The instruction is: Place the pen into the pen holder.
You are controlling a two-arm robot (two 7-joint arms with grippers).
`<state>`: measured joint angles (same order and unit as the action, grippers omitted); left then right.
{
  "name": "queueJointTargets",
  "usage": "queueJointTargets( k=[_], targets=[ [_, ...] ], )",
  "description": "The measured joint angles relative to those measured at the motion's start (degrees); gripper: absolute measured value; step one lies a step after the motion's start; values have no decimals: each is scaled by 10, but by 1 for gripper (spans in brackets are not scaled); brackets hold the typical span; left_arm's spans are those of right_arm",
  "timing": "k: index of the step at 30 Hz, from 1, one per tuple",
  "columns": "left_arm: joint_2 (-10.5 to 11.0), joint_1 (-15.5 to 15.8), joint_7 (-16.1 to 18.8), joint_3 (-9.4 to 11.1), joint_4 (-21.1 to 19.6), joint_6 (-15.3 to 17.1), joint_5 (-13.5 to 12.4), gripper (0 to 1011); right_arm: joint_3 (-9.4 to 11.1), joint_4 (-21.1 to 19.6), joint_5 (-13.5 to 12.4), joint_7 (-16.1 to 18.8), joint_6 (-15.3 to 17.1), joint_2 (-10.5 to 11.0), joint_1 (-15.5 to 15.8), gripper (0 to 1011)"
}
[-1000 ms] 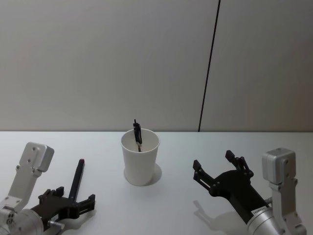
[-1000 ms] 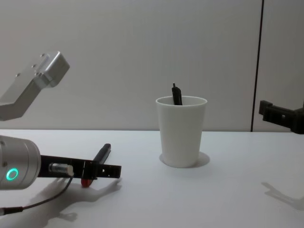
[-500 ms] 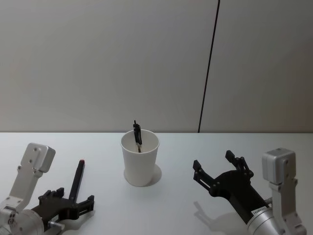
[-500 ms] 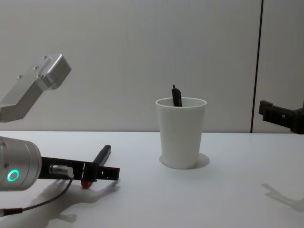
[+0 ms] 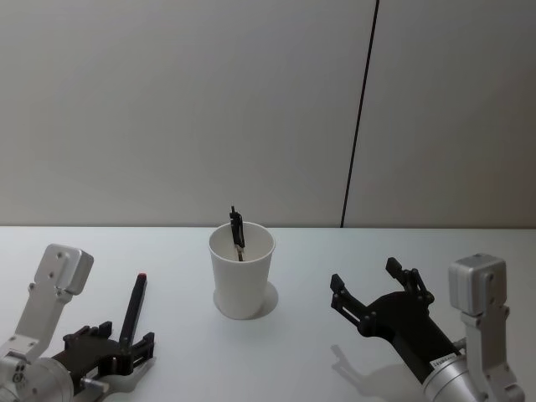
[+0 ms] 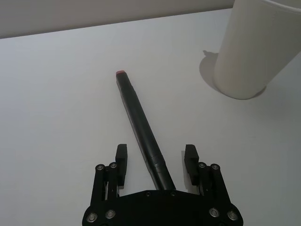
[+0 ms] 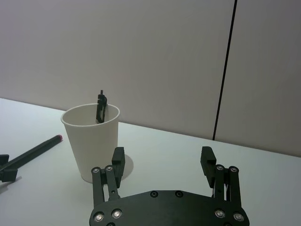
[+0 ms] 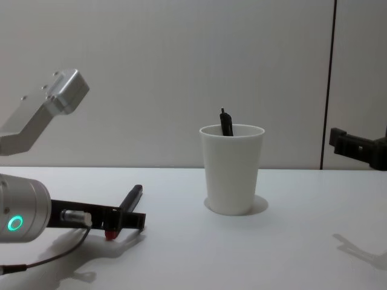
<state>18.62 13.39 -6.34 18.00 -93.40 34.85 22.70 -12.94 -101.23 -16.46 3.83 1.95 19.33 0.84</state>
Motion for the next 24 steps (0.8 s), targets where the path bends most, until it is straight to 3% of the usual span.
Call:
queueJointTargets(
  k=[24],
  targets=[
    [2,1,-2,2,0,4,-5,614,0,0,0,0,0,0,0,1001]
  ],
)
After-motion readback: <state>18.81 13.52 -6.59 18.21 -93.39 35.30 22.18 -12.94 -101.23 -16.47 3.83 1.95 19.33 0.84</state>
